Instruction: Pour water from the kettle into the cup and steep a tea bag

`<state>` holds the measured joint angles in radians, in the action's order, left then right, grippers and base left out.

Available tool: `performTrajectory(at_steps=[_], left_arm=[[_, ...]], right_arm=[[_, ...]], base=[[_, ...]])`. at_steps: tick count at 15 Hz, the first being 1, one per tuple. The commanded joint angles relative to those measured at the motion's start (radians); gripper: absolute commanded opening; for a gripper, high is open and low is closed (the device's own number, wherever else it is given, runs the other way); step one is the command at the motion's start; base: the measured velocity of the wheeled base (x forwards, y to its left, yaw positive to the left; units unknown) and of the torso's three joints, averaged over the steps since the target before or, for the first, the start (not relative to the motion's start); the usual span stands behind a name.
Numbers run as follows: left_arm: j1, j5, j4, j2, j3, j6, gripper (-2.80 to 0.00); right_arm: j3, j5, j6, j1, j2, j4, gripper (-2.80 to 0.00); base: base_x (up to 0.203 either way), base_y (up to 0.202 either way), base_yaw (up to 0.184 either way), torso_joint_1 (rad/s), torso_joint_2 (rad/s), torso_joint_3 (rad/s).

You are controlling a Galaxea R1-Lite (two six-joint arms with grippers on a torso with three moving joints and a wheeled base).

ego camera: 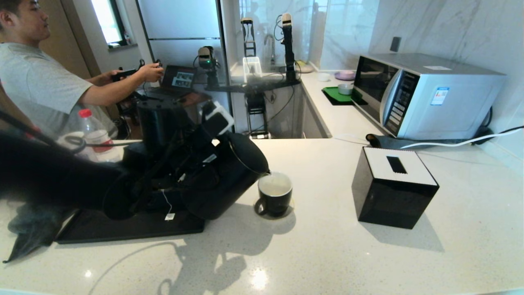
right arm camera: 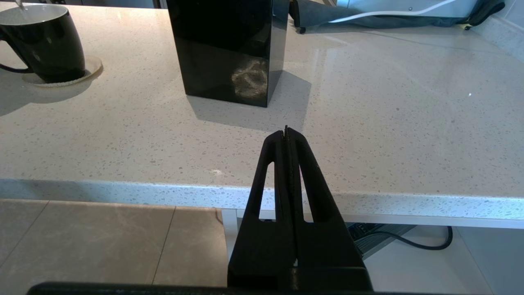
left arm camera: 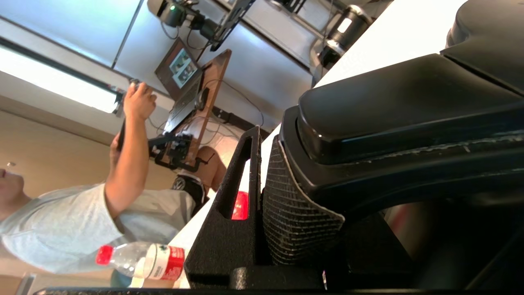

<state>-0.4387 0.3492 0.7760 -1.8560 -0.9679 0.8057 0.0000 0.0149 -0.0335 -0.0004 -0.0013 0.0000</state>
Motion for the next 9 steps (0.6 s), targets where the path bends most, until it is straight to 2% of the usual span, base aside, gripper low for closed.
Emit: performTrajectory(at_steps=[1, 9], left_arm=[[-0.002, 0.005, 0.005, 0.003, -0.002, 0.010, -2.80], [-0.002, 0.011, 0.005, 0.001, -0.009, 0.024, -2.80]], right_arm=[[0.000, 0.000, 0.000, -0.001, 0.001, 0.000, -2.80], [0.000, 0.000, 0.000, 0.000, 0.001, 0.000, -2.80]], base=[[0.000, 0.000, 0.000, 0.000, 0.00, 0.000], [0.000, 0.000, 0.000, 0.000, 0.00, 0.000]])
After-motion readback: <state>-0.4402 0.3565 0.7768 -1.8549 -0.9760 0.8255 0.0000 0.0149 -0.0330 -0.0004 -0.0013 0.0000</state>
